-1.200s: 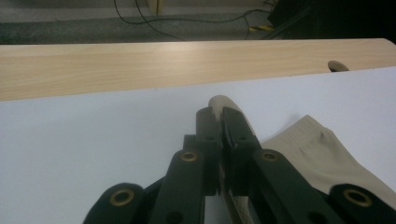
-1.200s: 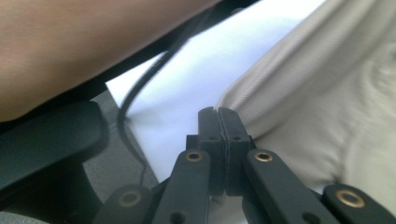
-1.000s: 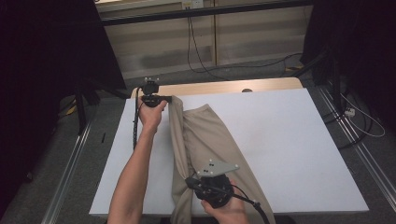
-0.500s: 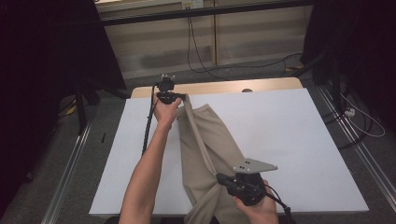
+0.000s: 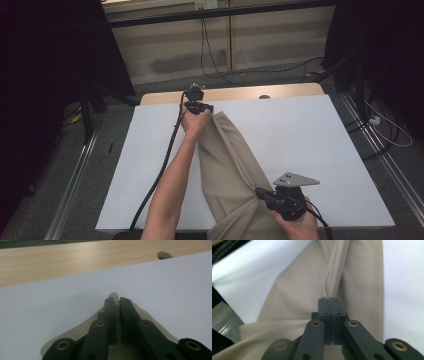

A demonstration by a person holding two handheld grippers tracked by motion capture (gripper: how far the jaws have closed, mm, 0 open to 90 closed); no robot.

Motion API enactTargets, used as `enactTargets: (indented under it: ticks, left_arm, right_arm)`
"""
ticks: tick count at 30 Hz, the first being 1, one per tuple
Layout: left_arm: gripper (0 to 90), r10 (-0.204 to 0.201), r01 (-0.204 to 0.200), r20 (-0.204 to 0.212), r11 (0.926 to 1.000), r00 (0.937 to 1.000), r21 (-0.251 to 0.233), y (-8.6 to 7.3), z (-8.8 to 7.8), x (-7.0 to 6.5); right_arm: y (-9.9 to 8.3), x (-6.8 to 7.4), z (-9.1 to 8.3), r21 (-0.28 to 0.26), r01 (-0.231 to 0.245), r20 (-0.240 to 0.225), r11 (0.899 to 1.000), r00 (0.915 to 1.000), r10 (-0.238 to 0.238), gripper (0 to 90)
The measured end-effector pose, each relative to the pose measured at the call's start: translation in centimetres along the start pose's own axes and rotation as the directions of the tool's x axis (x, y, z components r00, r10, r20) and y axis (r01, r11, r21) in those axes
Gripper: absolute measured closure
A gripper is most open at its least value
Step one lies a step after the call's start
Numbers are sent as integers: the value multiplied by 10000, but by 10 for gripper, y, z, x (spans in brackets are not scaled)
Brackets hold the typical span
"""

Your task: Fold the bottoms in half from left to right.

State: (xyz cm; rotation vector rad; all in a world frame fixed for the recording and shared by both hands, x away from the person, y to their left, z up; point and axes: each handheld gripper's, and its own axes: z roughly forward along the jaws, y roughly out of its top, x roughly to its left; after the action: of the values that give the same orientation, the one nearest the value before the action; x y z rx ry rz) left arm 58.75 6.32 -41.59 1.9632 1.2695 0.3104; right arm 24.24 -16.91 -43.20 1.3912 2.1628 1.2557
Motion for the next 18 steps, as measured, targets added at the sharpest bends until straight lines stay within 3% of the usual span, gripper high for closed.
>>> enactTargets:
  ticks: [7,9,10,11,12,15,17,18]
  left_arm:
    - [820,-32,30,193,10000,9998,83,-4,12,-8]
    - [721,-41,43,180,10000,9998,-89,-6,15,-10]
    - [566,55,-48,212,9995,9998,-324,-6,14,-11]
    - [504,55,-48,212,9995,9998,-324,-6,14,-11]
    - [504,119,-109,266,9992,9996,-374,-6,12,-12]
    - [350,175,-168,144,9989,9997,-436,-6,2,-12]
    - [307,88,-83,134,9991,9999,-423,-8,-4,-11]
    - [285,246,-246,18,9990,9997,-383,-11,-9,-11]
  right_arm:
    - [-13,-13,3,550,-107,328,9984,9994,89,893]
    - [-15,-14,3,721,-82,401,9974,9992,53,892]
    - [-17,-18,5,835,-177,509,9963,9986,135,890]
    - [-17,-18,5,835,-177,509,9963,9986,135,890]
    - [-18,-19,5,865,-189,524,9961,9985,144,890]
    - [-19,-21,4,936,-144,684,9955,9976,80,888]
    - [-19,-22,4,928,-174,696,9955,9975,109,888]
    - [-19,-23,4,1018,-222,782,9946,9968,143,886]
